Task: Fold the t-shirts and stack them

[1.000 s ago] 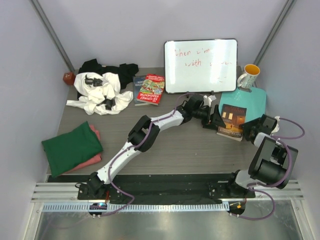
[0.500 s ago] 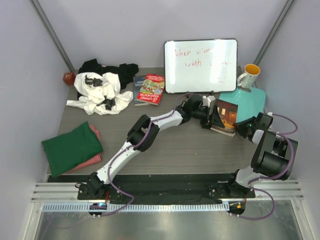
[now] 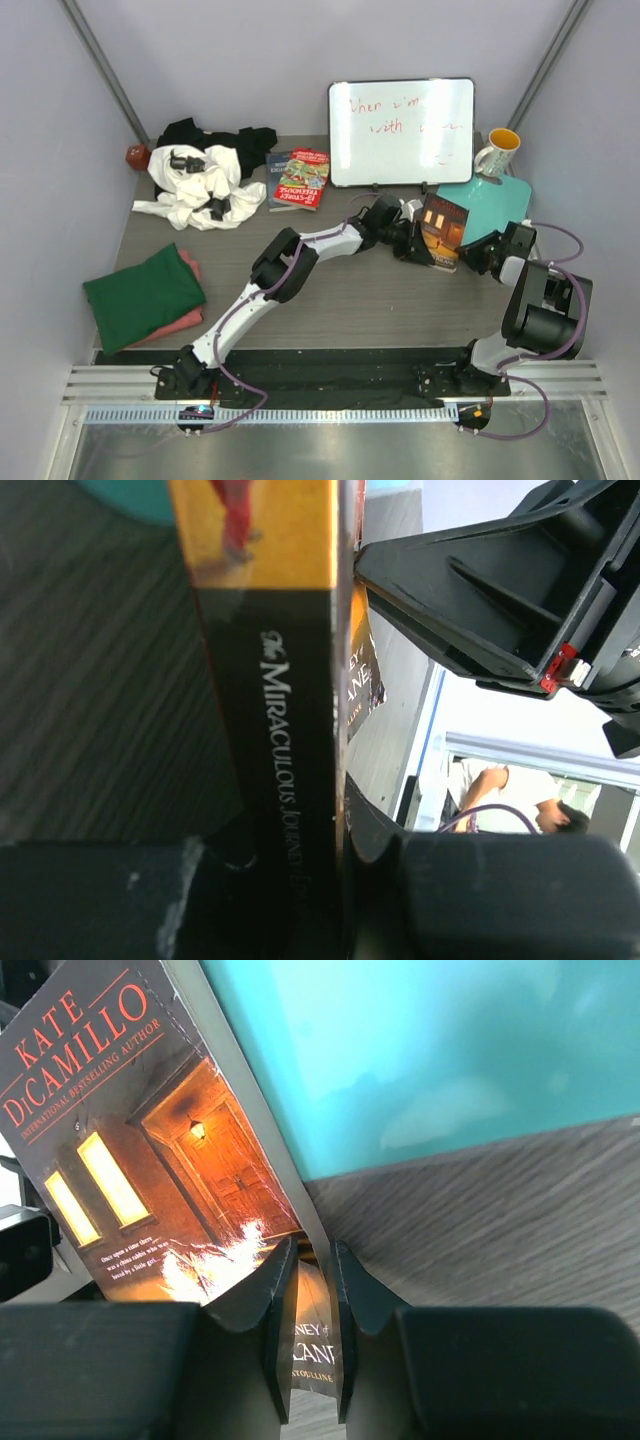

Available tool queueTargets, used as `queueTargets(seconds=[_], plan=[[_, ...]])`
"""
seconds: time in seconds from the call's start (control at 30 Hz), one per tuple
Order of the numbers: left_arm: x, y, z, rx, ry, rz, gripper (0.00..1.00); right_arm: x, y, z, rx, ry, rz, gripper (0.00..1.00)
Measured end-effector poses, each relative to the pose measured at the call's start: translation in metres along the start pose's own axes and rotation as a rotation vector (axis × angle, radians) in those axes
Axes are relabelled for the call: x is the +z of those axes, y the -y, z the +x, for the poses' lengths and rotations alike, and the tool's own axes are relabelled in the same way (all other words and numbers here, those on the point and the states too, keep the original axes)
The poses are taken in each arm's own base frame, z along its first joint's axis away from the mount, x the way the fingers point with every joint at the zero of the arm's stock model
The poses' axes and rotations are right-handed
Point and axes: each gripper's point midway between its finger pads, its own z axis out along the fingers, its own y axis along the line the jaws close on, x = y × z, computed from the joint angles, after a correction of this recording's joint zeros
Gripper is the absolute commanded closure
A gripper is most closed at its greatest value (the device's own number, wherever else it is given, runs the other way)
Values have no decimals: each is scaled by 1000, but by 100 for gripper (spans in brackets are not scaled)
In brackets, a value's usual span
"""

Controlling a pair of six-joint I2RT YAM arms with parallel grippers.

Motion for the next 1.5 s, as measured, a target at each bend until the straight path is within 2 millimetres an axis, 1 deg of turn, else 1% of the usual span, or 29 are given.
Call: queueTargets(seconds=[0.07,0.2,0.27,0.37,0.47,0.57,0.67,0.7,0.8,0.87,0.97,1.07,1.1,1.13,1.2,1.3,1.37,1.5], plan=[[-5,-1,4,4,7,-13,100,-3,1,6,-3,-15,2,73],[-21,-4,19,0,13,-54,100,-11,3,20,-7,-39,3,71],[-32,-7,27,3,18,-76,100,-15,5,23,-7,-34,5,70],[-57,-12,45,-12,26,-117,100,-20,9,25,-10,-14,13,70],[-92,-23,61,-28,54,-181,100,-21,10,25,-9,-6,14,70],[-126,-31,59,-28,107,-257,100,-20,10,25,-9,-6,10,70],[-159,-34,46,-31,179,-305,100,-17,7,25,-5,-10,-9,70],[-171,-35,39,-38,211,-315,100,-16,5,25,-2,-14,-19,70],[-206,-44,15,-63,305,-354,100,-14,2,25,4,-18,-35,70],[-228,-56,-3,-82,361,-396,100,-15,1,26,2,-23,-45,69],[-259,-72,-23,-128,417,-454,100,-16,-1,31,4,-38,-64,69],[-289,-75,-49,-143,471,-481,100,-18,-2,34,6,-49,-75,69],[-299,-73,-63,-140,495,-484,100,-18,-2,35,7,-53,-78,69],[-306,-72,-73,-131,509,-489,100,-19,-2,36,8,-55,-79,69],[-320,-70,-101,-111,550,-499,100,-19,-2,38,9,-62,-83,69],[-333,-73,-123,-95,580,-516,100,-20,-2,40,11,-70,-88,69],[-337,-76,-128,-93,585,-527,100,-20,-3,41,12,-73,-93,69],[-335,-93,-125,-129,557,-547,100,-20,-3,43,12,-79,-103,69]])
